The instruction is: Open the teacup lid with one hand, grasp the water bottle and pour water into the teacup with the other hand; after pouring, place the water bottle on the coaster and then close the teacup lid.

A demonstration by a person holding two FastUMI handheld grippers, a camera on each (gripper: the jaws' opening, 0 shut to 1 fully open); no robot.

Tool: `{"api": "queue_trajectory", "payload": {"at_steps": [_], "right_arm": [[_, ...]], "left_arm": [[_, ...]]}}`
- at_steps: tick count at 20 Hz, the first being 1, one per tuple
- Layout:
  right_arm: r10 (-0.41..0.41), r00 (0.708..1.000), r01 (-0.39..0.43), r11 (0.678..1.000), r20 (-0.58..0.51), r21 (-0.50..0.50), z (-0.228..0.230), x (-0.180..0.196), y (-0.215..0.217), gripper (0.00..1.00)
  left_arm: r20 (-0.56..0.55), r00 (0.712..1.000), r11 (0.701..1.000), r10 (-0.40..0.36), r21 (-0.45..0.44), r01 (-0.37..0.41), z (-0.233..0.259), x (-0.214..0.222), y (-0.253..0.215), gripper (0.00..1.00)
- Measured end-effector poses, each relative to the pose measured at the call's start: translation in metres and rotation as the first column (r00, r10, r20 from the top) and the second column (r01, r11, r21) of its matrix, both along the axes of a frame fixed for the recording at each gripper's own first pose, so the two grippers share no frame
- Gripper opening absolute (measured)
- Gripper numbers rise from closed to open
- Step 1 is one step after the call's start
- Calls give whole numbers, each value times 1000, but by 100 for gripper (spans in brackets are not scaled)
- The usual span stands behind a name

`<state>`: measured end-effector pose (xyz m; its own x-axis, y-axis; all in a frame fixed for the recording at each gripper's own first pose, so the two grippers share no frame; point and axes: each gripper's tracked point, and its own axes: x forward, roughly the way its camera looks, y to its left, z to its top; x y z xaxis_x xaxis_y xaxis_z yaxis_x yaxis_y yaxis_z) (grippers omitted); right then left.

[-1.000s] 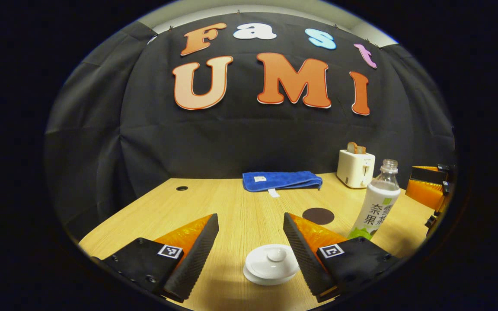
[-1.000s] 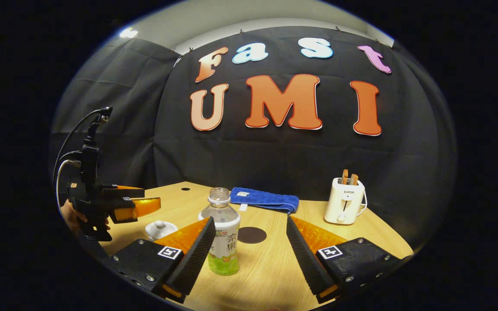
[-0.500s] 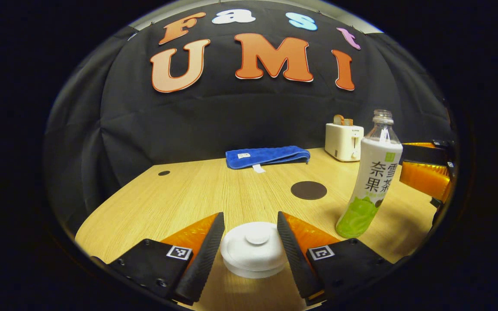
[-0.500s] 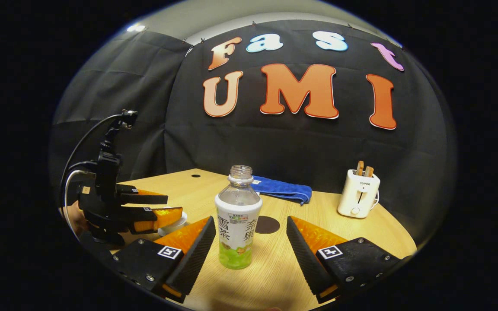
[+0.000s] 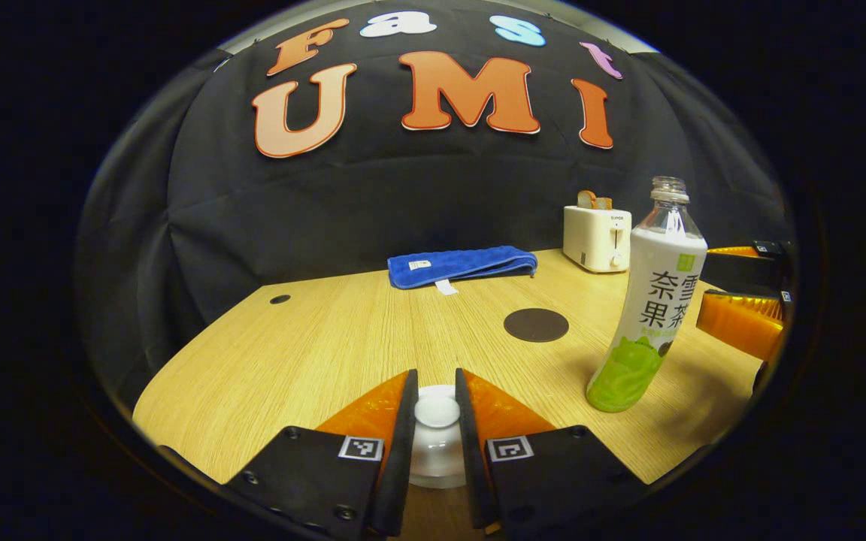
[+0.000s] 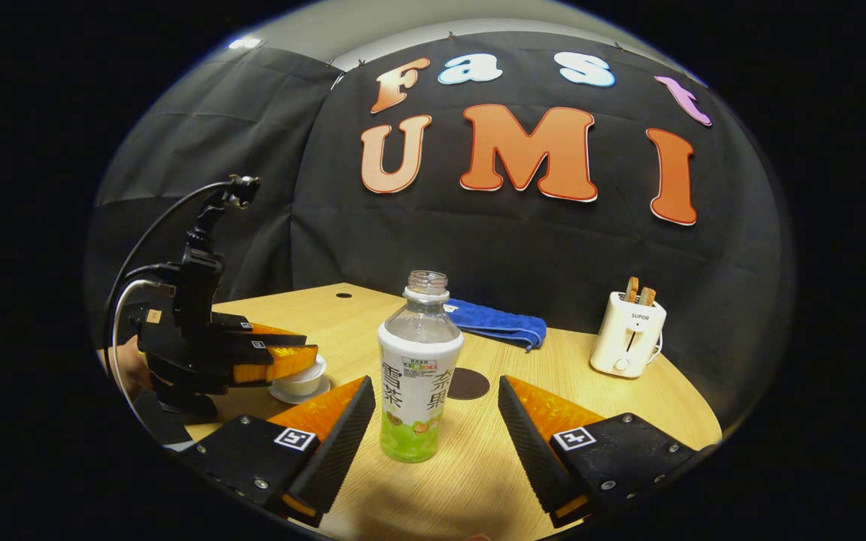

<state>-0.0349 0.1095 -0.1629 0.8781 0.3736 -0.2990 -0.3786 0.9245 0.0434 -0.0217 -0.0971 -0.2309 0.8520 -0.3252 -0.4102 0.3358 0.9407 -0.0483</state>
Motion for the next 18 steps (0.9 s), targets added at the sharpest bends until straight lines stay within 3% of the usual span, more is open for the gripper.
{"api": "queue_trajectory", "payload": {"at_steps": [11,18], "right_arm": [[46,996,-48,998,-73,-28,-37,15,28,99],[18,992,-24,999,-125,-44,-53,24,43,91]], "left_arm": [[111,988,994,104,-22,-102,40,10,43,36],[123,977,985,174,-17,-173,37,8,82,36]]}}
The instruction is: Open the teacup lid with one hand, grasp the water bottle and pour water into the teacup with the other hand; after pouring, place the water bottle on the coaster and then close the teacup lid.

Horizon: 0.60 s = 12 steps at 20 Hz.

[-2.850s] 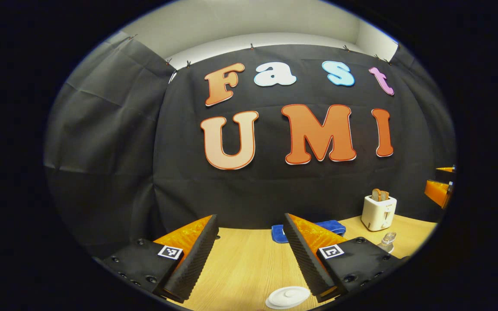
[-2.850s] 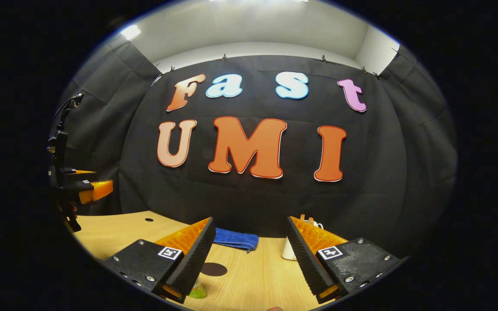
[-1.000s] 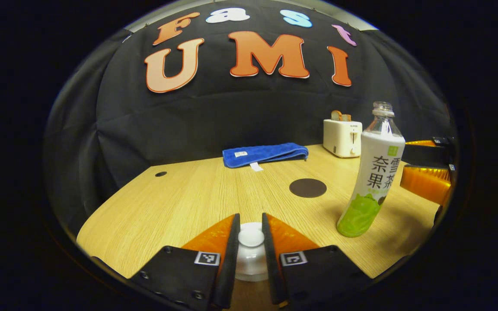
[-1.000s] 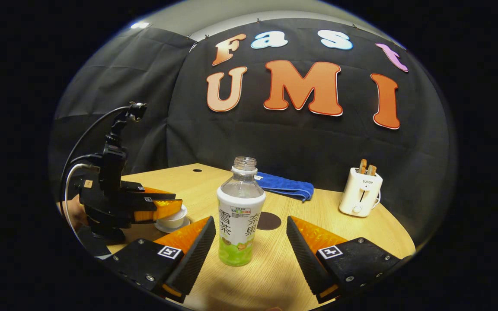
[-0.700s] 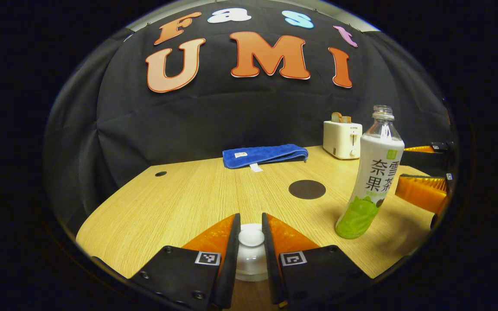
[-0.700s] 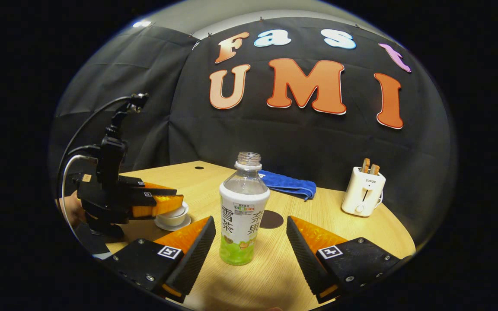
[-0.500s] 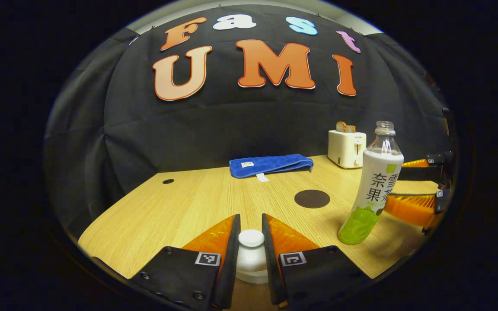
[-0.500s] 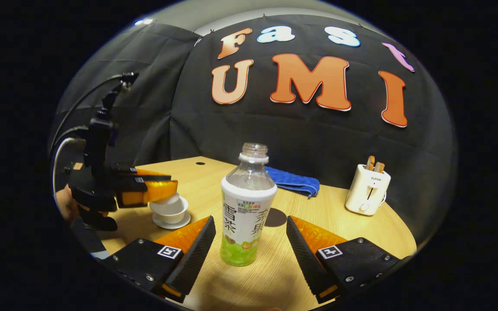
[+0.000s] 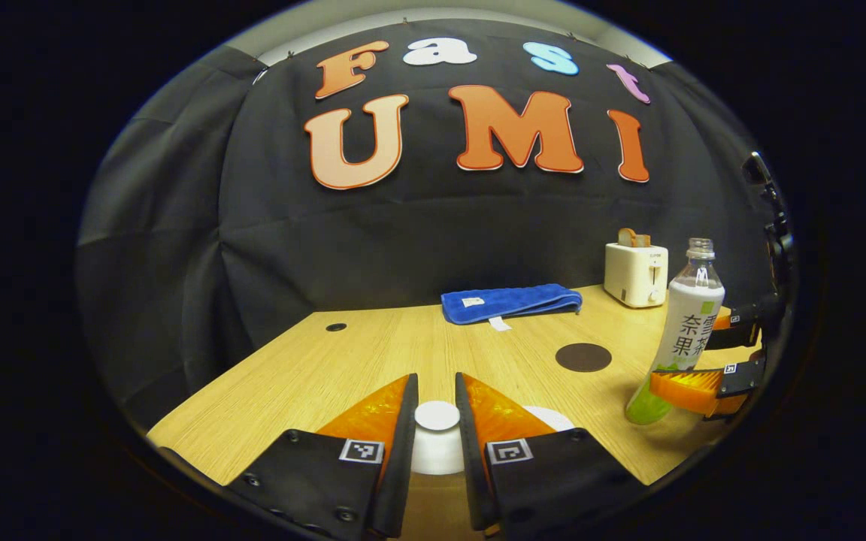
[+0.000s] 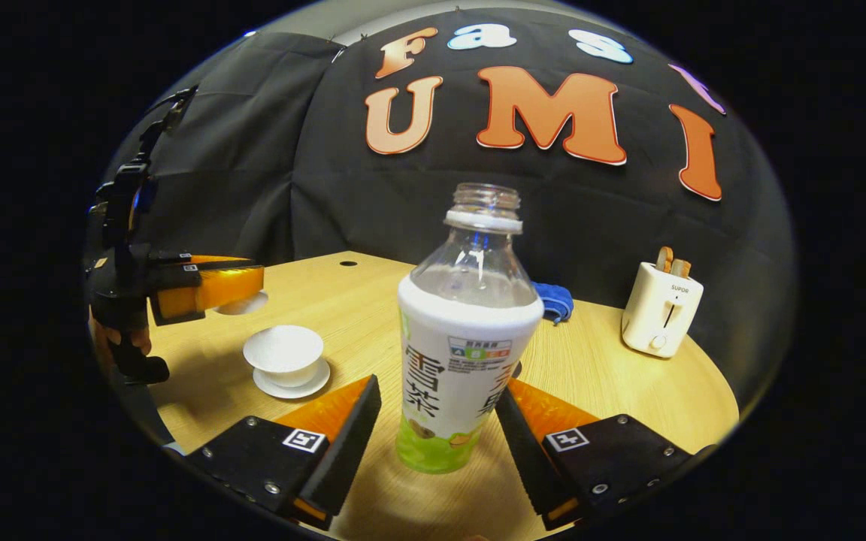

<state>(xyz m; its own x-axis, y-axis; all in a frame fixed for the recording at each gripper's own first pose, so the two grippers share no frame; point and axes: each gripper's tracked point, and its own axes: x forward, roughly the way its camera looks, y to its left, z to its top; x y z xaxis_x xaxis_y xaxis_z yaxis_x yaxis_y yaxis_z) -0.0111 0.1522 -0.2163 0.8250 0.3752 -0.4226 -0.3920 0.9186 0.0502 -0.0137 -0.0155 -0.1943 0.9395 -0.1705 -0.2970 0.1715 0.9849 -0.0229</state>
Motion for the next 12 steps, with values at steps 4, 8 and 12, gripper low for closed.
{"api": "queue_trajectory", "payload": {"at_steps": [4,8,12], "right_arm": [[-18,1000,18,1000,-3,-14,2,3,2,70],[-23,999,25,998,29,-64,13,12,0,60],[-1,997,16,984,83,-179,22,21,0,64]], "left_arm": [[-12,1000,1000,22,-13,-22,-7,-4,16,34],[-20,999,999,45,-17,-45,-14,-2,32,36],[-25,998,998,64,-23,-64,-16,-3,48,35]]}}
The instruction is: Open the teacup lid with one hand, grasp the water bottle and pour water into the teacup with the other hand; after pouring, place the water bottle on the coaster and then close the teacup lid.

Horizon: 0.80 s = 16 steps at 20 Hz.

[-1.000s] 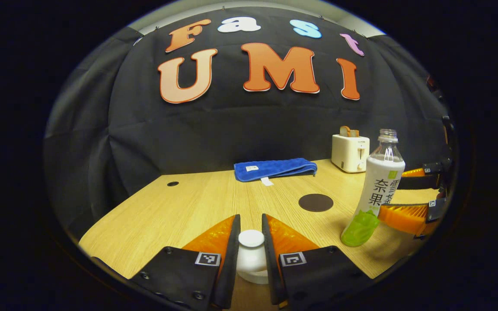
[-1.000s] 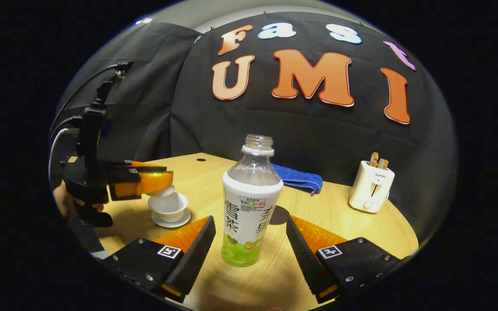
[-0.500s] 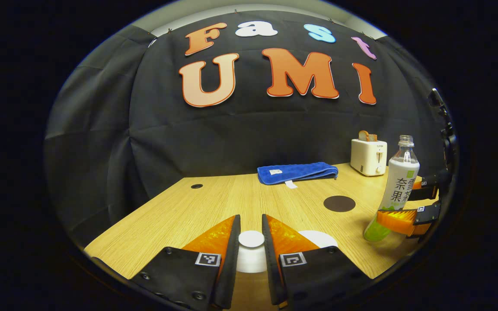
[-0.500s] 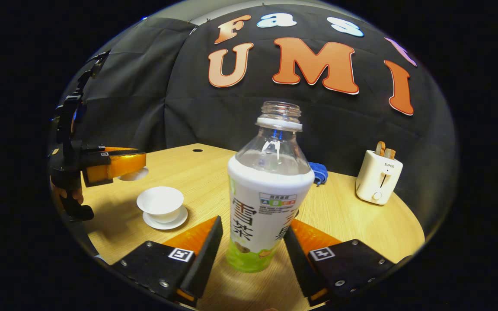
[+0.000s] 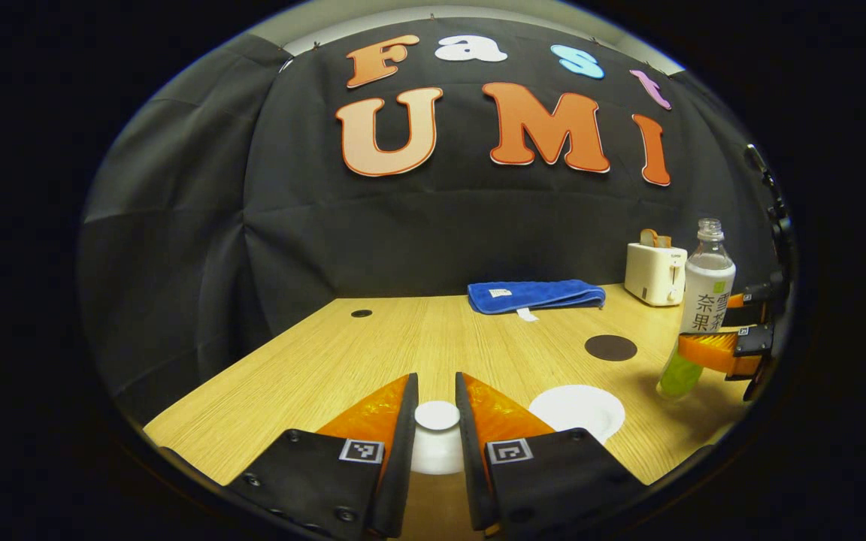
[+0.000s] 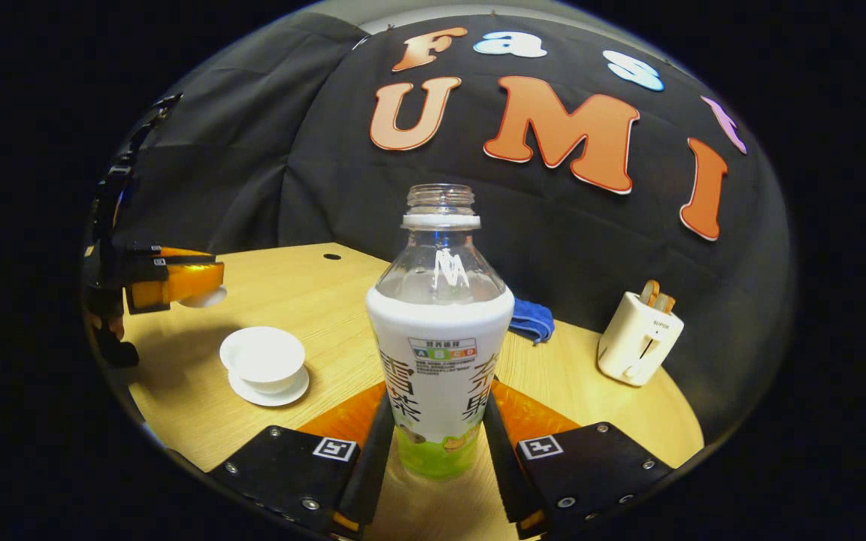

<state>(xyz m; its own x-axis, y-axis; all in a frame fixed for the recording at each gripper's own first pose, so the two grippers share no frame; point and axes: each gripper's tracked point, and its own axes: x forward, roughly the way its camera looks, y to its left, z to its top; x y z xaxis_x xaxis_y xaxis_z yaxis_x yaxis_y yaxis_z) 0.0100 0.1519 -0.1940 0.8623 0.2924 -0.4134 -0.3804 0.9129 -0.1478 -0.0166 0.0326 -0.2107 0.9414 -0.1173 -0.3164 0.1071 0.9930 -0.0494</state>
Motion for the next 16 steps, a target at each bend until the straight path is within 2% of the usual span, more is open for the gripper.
{"api": "queue_trajectory", "payload": {"at_steps": [3,6,9,12,16], "right_arm": [[28,998,-21,992,58,-128,9,6,-1,64],[77,990,-45,965,116,-257,19,13,2,64],[119,984,-68,939,131,-338,16,14,9,63],[158,977,-87,905,141,-418,13,15,15,63],[208,961,-81,843,184,-531,21,19,16,63]], "left_arm": [[-6,1000,1000,19,-3,-19,-4,-1,11,36],[-13,999,999,38,3,-38,-9,-5,23,36],[-13,999,999,44,-1,-44,-9,-9,28,36],[-15,999,999,50,-4,-50,-10,-13,33,36],[-21,998,998,63,-9,-63,-14,-14,40,36]]}}
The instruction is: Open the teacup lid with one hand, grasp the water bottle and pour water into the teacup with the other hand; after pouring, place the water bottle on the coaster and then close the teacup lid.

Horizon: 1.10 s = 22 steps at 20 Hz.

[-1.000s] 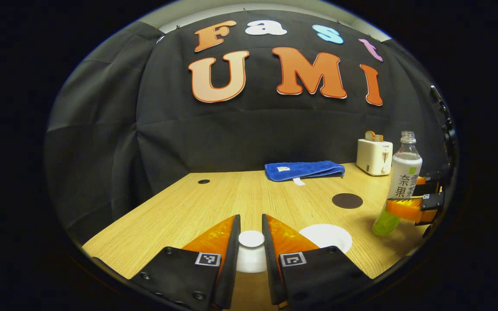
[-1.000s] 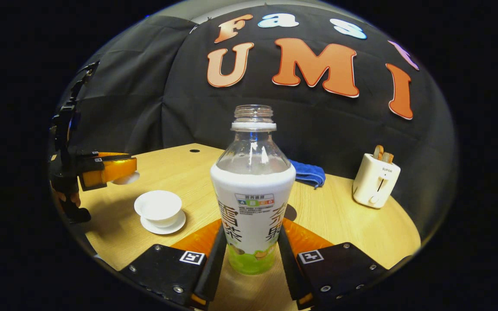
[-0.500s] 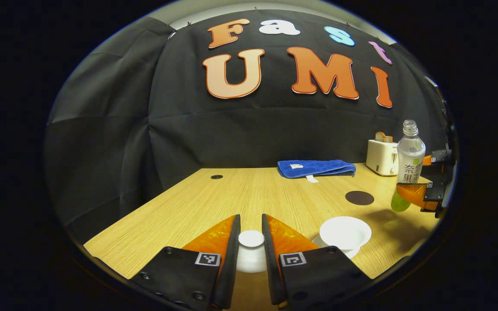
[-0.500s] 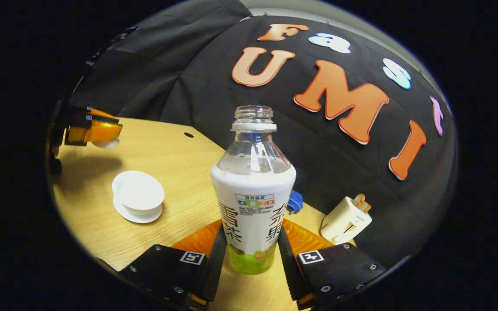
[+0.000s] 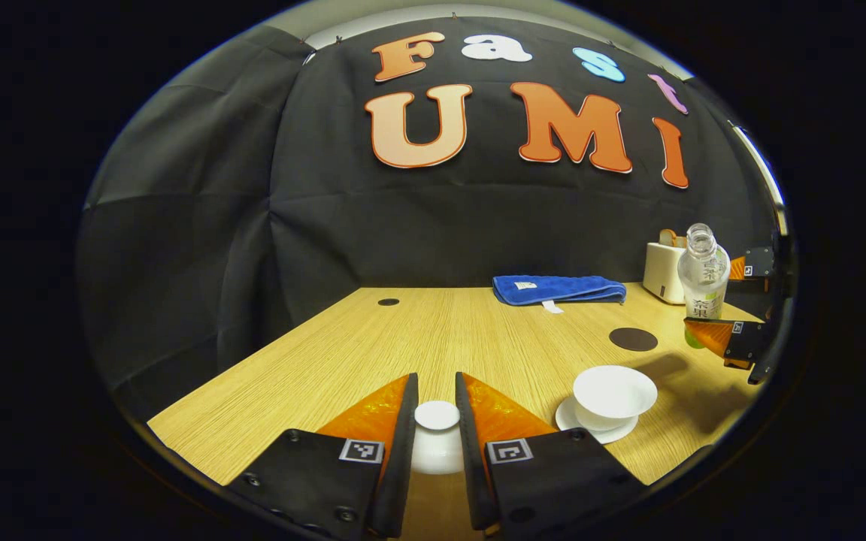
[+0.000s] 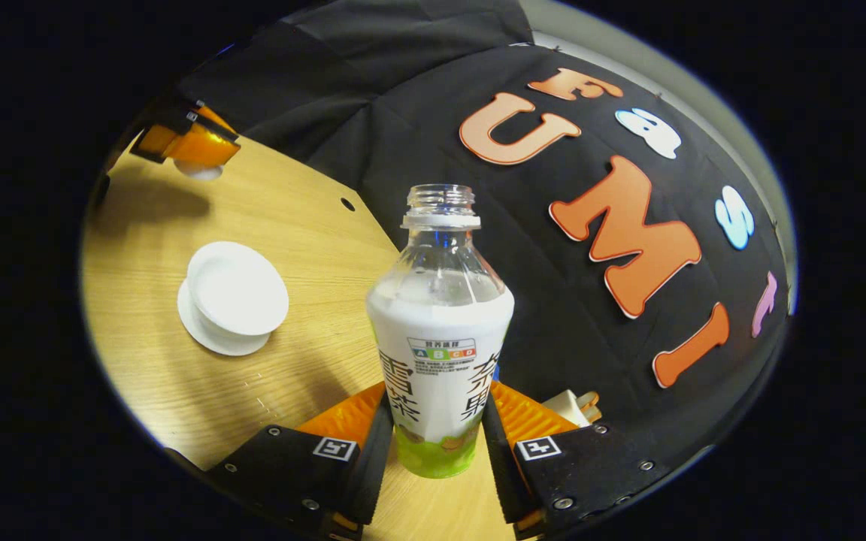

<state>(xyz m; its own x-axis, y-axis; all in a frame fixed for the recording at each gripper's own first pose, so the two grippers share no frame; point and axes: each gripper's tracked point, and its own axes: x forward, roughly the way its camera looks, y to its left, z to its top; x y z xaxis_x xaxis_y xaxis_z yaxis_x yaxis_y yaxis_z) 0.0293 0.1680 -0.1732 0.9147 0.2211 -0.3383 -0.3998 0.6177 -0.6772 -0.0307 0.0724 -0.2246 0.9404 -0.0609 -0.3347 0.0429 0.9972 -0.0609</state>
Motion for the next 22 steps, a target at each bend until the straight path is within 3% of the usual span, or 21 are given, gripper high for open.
{"api": "queue_trajectory", "payload": {"at_steps": [6,11,15,16,22], "right_arm": [[78,994,-65,982,71,-180,6,10,9,63],[145,988,-127,951,47,-282,-10,6,19,63],[196,977,-149,908,82,-392,-12,11,20,66],[206,974,-150,896,93,-418,-11,12,19,63],[282,948,-159,817,144,-555,-9,20,21,63]], "left_arm": [[8,1000,1000,10,-7,-10,1,-2,6,36],[6,1000,1000,20,-12,-20,0,-3,12,36],[2,1000,1000,24,-14,-24,-3,-4,15,36],[-1,1000,1000,24,-15,-24,-5,-4,16,36],[-6,999,999,31,-15,-31,-6,-8,23,34]]}}
